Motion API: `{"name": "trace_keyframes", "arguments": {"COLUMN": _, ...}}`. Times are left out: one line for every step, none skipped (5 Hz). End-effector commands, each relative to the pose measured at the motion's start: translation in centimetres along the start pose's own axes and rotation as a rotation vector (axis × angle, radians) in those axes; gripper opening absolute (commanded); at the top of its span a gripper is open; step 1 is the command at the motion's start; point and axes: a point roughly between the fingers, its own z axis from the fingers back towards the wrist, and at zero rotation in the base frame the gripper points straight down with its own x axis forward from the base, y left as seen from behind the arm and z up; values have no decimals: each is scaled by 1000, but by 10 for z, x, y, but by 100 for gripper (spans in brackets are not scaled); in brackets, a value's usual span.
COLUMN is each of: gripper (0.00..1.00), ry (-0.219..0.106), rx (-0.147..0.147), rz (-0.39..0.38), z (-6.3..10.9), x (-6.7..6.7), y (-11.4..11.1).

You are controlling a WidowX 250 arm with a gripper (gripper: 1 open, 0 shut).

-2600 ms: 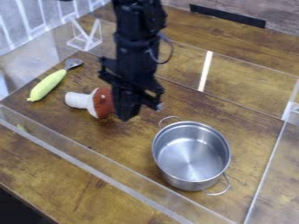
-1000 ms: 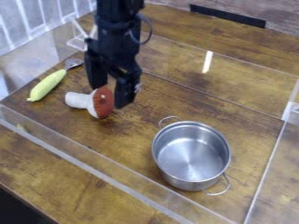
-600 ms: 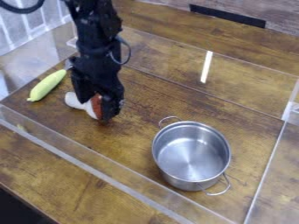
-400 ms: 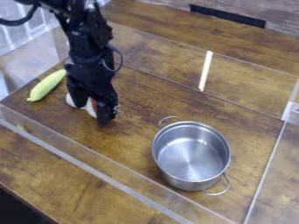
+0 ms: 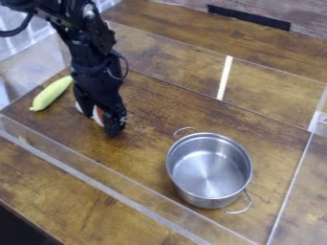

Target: Put the mushroom in the silver pot

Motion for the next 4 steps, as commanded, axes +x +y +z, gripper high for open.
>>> {"name": "trace_keyframes", "arguments": {"gripper": 100, "ry": -45, "rx": 10, "rz": -39, "z": 6, "x": 12, "y": 2}}
{"name": "trace_keyframes", "arguments": {"gripper": 100, "ry": -57, "rx": 6, "rz": -56, "z": 7, "x": 16, "y": 1}}
{"name": "trace_keyframes", "arguments": {"gripper": 100, "ry": -67, "rx": 3, "rz": -71, "z": 8, "x": 20, "y": -1}}
{"name": "trace_keyframes", "arguments": {"gripper": 100, "ry": -75, "rx": 0, "rz": -79, "z": 12, "x": 21, "y": -5}}
